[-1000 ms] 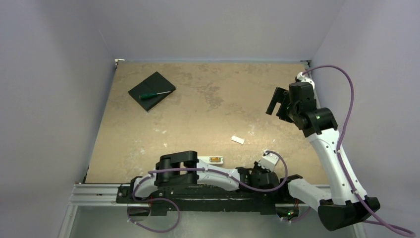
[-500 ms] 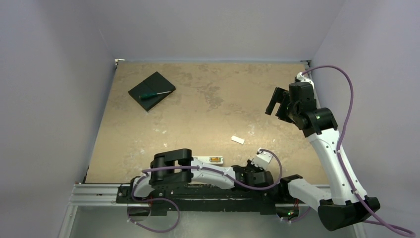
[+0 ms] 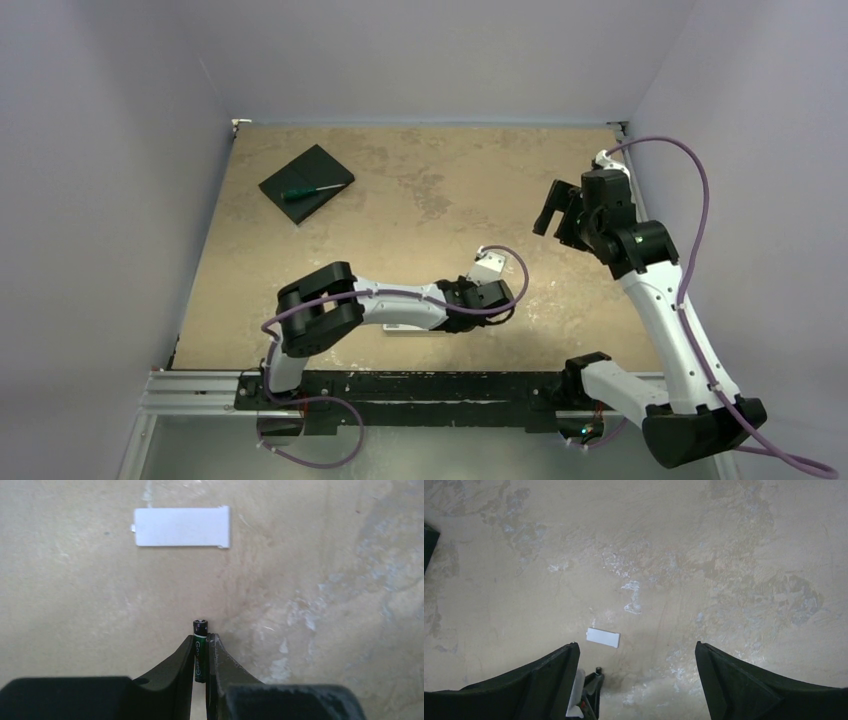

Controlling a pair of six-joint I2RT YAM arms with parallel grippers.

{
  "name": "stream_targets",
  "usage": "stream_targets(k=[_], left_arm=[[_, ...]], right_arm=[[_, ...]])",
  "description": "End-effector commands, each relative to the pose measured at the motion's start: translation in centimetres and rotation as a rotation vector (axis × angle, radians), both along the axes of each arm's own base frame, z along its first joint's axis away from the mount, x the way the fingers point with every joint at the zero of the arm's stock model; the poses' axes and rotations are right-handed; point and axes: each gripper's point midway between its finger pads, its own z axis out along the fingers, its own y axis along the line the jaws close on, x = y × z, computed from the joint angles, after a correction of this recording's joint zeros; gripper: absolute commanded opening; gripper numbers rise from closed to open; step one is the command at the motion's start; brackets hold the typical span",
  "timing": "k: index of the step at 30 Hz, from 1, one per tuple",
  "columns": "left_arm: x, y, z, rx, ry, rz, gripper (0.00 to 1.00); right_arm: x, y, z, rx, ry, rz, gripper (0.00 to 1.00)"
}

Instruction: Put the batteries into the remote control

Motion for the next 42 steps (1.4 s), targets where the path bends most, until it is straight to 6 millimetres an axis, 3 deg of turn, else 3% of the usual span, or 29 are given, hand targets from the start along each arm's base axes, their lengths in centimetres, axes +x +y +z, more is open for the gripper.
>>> stream_targets(k=[1,8,18,29,36,42], left_arm=[[0.3,6.8,-3.7,0.237,0.114,0.015,0.00],[1.9,6.1,-3.4,0.145,0.158,0.063,0.00],[2.1,5.8,-3.6,0.119,0.181,0.077,0.01],[2.3,6.4,-2.4,0.131,0.157,0.086,0.35],[2.8,6.2,-0.6,0.127,0.128,0.079,0.46],[3.2,6.4,2.4,0.099,0.090,0.078,0.48]], right_arm=[[0.1,0.5,0.3,0.025,-0.041,0.029,0.96],[-0.6,1.0,-0.7,0.030,-0.038,0.083,0.96],[-2.1,1.3,-2.8,0.039,-0.014,0.127,0.96],[-2.5,2.1,-4.0,0.065,0.005,0.166,0.96],[-2.6,2.2,-3.9,0.066,0.006,0.173,0.97],[-2.7,2.4,-3.8,0.066,0.001,0.198,0.97]])
